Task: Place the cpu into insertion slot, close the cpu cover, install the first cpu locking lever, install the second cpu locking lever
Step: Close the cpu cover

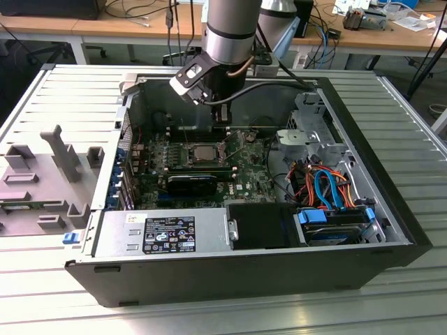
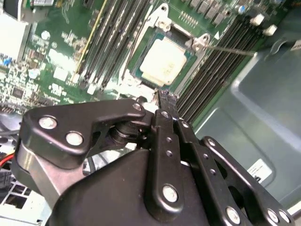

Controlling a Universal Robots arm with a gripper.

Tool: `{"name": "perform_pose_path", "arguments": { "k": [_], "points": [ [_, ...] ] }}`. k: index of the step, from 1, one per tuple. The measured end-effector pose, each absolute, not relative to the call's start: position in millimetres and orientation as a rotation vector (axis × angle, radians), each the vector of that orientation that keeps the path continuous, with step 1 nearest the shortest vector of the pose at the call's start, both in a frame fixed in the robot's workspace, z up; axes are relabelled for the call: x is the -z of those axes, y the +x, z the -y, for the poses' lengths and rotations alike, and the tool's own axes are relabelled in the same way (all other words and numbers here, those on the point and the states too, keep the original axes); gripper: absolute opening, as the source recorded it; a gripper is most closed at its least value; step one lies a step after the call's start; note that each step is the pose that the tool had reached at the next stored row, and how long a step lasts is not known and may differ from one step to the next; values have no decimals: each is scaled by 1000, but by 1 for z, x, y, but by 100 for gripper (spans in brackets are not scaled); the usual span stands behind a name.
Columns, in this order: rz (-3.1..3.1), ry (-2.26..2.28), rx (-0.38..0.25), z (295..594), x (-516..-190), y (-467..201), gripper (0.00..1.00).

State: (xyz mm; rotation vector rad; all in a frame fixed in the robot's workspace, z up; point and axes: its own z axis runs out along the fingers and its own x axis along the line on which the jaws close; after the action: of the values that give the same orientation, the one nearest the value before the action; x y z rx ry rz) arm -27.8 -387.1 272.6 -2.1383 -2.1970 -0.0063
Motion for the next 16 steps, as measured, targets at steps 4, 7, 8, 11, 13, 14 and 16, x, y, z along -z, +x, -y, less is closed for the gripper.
{"name": "perform_pose_path", "arguments": {
  "k": [4,7,8,11,13,14,16],
  "points": [
    [2197,-2138,6,387,-273,-16,11],
    [2197,-2138,6,387,-273,-7,11],
    [2197,-2138,6,387,-273,-5,11],
    [2197,-2138,5,387,-273,3,11],
    [2197,-2138,5,387,-273,6,11],
    [2196,-2138,5,387,-273,7,11],
    [2196,-2137,4,387,-272,10,11]
  ]
}}
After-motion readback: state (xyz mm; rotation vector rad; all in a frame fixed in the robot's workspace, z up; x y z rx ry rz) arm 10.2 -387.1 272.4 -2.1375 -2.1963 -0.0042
